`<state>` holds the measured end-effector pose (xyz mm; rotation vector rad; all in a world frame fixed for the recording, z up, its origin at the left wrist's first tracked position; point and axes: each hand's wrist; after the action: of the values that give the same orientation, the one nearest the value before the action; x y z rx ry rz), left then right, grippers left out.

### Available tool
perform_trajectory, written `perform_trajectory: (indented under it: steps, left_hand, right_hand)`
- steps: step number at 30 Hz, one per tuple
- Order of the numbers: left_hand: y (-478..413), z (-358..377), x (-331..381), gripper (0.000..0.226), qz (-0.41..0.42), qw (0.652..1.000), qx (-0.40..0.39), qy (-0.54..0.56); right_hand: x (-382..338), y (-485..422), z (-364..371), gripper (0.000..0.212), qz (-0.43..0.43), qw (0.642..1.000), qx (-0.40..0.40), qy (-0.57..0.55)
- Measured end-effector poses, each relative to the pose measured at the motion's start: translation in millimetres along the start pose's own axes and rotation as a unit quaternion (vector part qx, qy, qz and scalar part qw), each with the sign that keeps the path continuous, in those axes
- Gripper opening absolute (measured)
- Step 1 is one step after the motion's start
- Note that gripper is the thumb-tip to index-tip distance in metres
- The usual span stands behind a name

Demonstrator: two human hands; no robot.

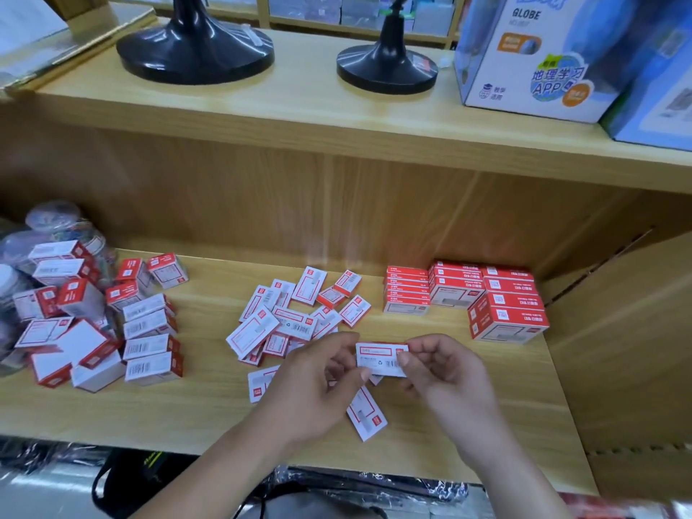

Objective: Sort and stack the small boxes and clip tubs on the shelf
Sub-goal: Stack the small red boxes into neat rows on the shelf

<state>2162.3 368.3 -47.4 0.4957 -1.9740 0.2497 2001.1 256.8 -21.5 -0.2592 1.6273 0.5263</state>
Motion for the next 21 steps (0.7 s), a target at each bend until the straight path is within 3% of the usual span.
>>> perform_trajectory:
  steps: [3, 10, 14, 18, 21]
  left_hand:
    - [-1, 4, 2, 0.041, 0.010, 0.997, 0.057, -0.046]
    - [-1, 15, 24, 0.012, -0.005, 0.986, -0.024, 0.162]
    - [-6, 7, 16, 0.019, -0.016, 0.986, 0.008, 0.164]
    - [-9, -3, -2, 0.025, -0.014, 0.997, 0.016, 0.069]
    - [-10, -3, 1, 0.022, -0.007, 0.997, 0.005, 0.070]
  right_hand:
    - [3, 2, 5, 0.008, -0.037, 0.999, -0.003, 0.014]
    - [4, 10, 15, 0.019, -0.145, 0.980, -0.099, 0.091]
    - [1, 9, 5, 0.051, -0.141, 0.966, -0.167, 0.140]
    - [-1, -9, -10, 0.042, -0.120, 0.975, -0.056, 0.180]
    - [-2, -16, -6, 0.041, -0.068, 0.984, -0.070, 0.146]
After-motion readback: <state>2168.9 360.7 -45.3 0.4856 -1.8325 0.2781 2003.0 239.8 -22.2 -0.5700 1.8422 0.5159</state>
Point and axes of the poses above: each hand's wrist, its own y-axis away from the middle knuckle, its own z-axis out of the palm, x = y × z, and after that the axes turned 2 degrees about -z, right-handed
